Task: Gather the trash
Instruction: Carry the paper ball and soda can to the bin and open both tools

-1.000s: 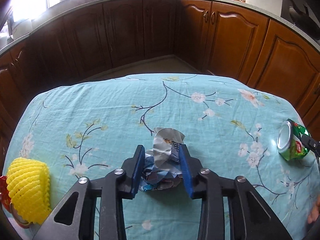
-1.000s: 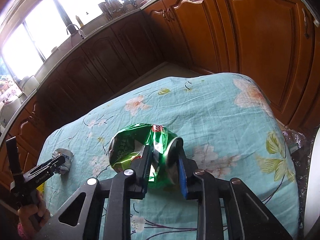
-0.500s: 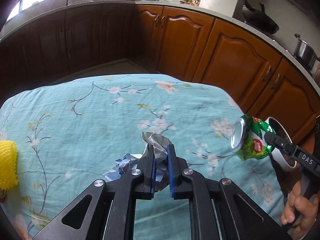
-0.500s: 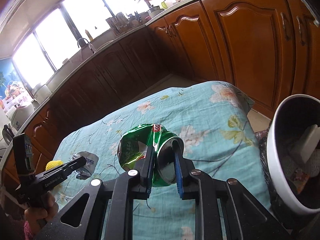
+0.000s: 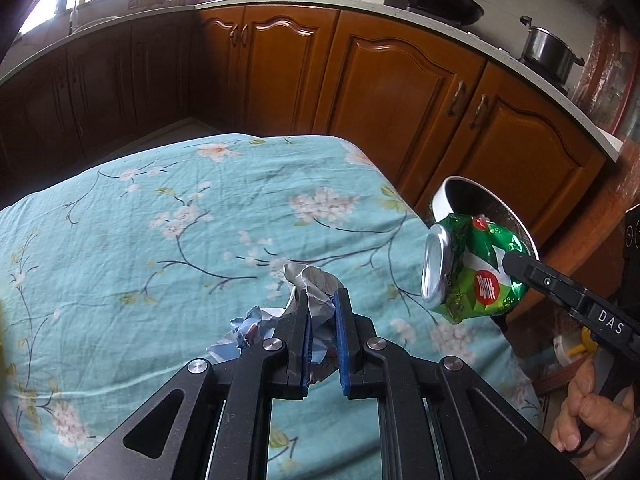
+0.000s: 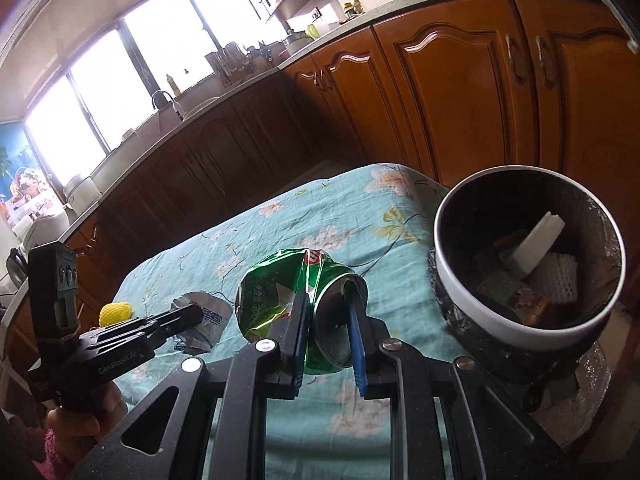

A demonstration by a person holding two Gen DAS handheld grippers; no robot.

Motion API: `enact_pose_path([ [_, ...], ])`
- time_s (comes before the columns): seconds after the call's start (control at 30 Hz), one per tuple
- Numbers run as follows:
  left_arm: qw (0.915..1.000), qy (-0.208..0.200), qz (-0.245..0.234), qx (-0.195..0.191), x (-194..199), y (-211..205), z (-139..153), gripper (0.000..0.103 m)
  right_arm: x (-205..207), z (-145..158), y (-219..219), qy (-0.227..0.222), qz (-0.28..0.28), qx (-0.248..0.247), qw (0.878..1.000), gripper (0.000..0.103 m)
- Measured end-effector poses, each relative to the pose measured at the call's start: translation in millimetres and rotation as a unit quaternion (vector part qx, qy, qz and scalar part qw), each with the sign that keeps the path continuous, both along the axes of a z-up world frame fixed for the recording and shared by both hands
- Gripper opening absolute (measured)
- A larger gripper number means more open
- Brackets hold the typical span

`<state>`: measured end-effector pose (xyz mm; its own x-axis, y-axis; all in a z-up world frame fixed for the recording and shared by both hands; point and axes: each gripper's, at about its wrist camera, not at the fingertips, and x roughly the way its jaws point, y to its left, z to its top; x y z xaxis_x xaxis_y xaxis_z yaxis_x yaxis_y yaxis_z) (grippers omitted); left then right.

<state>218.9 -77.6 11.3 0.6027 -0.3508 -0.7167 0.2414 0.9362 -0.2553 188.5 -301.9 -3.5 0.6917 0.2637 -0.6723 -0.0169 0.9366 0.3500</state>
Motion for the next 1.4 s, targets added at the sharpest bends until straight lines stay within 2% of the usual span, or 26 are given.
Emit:
enact_pose_path([
  [0.3,0.9991,-0.006,-0.039,0.013,-11,-43,9,0.009,-33,4,-32,-0.008,-0.029,0.01,1.0,0.019],
  [0.63,0.9974,-0.017,-0.067,0.021,-19,-75,22,0.009,-51,13,-63,-0.023,-0.055,0.013,0.998,0.019],
  [0.97,0.9953,-0.022,-0.089,0.028,-14,-103,32,0.009,-56,20,-90,-0.034,-0.085,0.003,0.996,0.019],
  [1.4,0.9917,-0.039,-0.12,0.026,19,-148,48,0.009,-40,30,-127,-0.039,-0.113,-0.035,0.992,0.019],
])
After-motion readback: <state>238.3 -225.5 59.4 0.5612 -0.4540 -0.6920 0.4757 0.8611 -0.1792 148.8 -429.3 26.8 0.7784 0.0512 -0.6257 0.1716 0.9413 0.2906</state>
